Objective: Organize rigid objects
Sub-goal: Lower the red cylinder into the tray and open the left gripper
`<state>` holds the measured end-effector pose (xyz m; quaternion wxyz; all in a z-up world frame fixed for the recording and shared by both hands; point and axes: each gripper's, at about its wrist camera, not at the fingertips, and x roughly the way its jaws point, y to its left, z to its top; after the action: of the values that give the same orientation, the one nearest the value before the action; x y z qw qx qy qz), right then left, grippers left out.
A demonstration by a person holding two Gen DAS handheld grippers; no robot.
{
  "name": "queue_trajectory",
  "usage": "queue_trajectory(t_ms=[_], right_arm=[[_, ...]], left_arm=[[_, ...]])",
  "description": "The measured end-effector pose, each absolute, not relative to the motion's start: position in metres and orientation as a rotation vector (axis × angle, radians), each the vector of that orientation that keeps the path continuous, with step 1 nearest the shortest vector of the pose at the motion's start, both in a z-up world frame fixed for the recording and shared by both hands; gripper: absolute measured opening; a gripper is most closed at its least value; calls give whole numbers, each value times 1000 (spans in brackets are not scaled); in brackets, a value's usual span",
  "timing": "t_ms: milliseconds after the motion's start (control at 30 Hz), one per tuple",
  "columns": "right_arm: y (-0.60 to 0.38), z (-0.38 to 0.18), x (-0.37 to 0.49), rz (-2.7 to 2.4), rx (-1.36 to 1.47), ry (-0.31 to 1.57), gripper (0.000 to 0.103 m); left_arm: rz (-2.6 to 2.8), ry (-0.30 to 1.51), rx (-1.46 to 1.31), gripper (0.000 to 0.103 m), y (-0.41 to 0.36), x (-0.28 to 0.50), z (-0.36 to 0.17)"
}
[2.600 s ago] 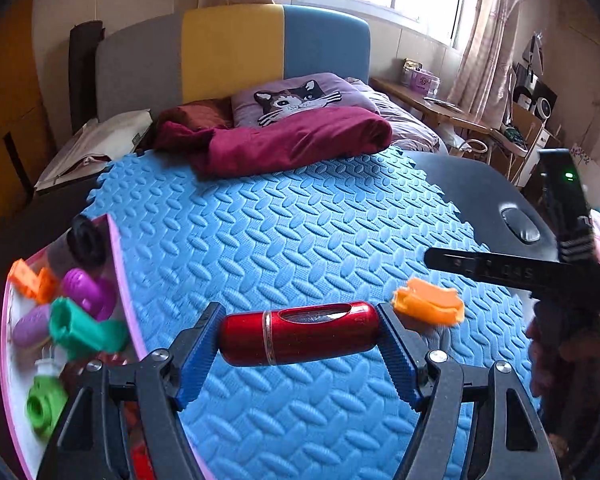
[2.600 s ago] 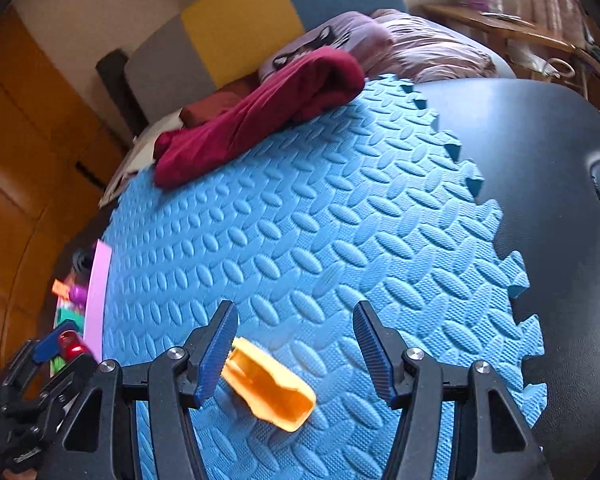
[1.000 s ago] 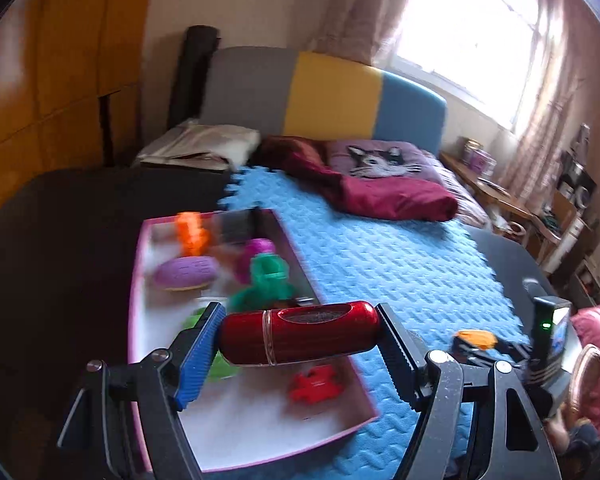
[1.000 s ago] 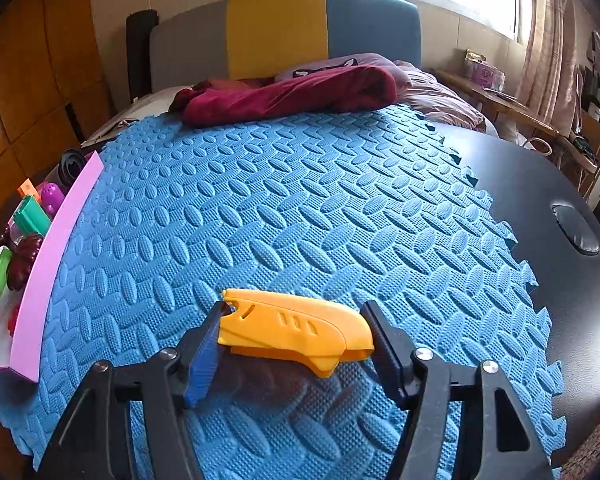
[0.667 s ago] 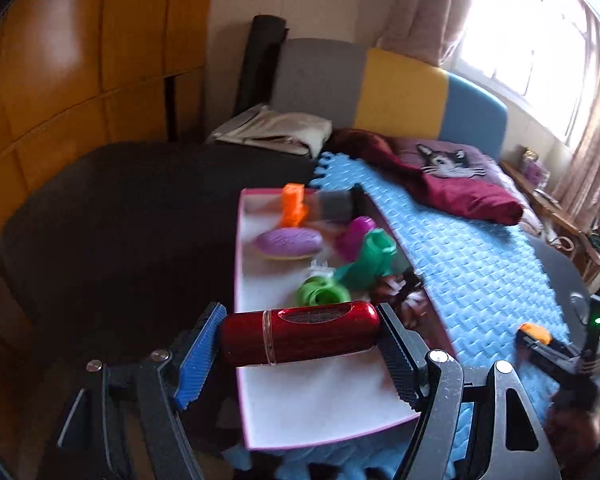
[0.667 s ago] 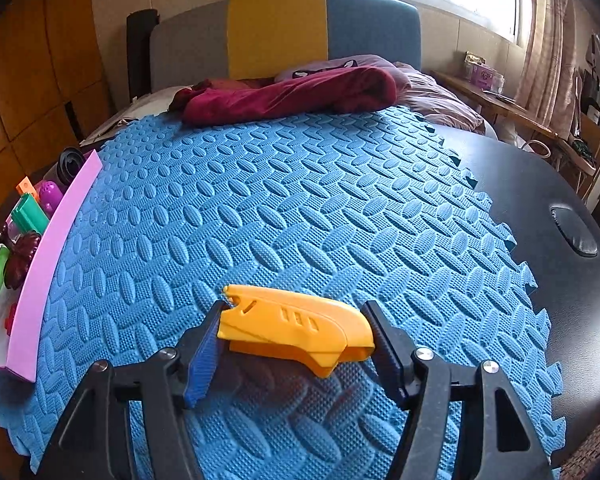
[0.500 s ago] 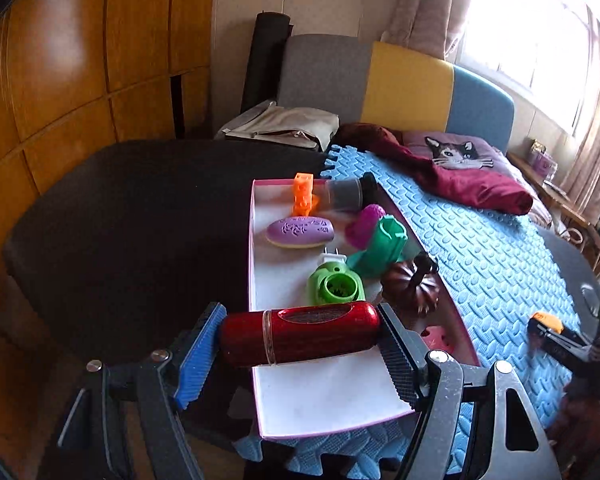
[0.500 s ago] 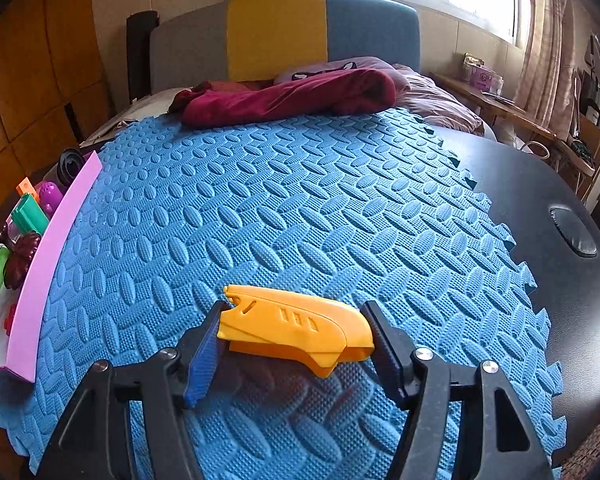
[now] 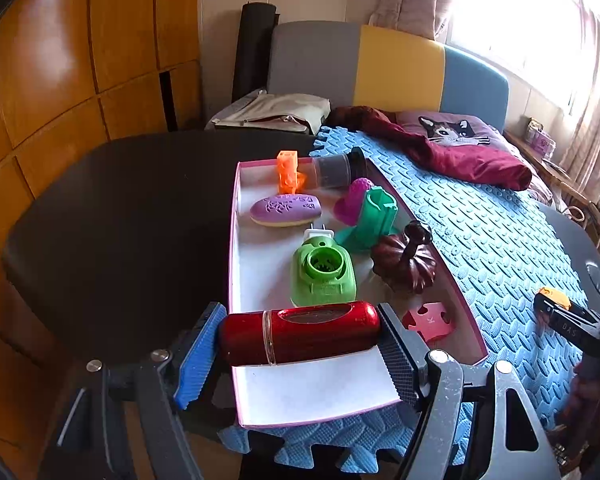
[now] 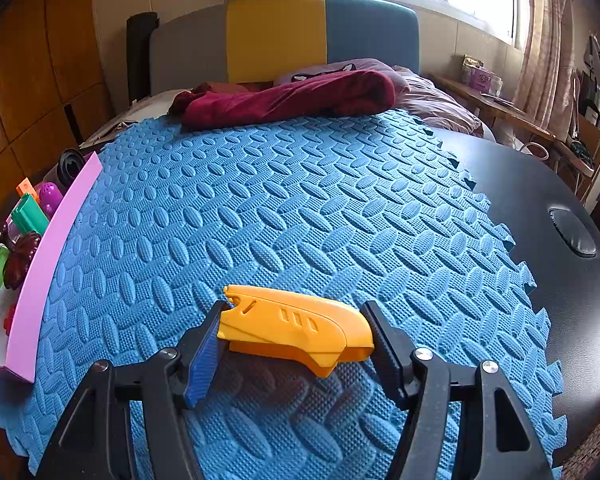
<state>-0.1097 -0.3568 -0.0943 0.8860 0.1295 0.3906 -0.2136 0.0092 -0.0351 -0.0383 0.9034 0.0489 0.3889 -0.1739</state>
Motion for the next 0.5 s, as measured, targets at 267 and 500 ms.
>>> queue_trajectory(t_ms=[267, 500], right_arm=[[-357, -94, -110, -444, 269, 811, 67], [-357, -95, -110, -444, 269, 810, 67]], left_arm=[[-363, 823, 98, 75, -35, 9, -43], [-377, 837, 65, 75, -31, 11, -44]])
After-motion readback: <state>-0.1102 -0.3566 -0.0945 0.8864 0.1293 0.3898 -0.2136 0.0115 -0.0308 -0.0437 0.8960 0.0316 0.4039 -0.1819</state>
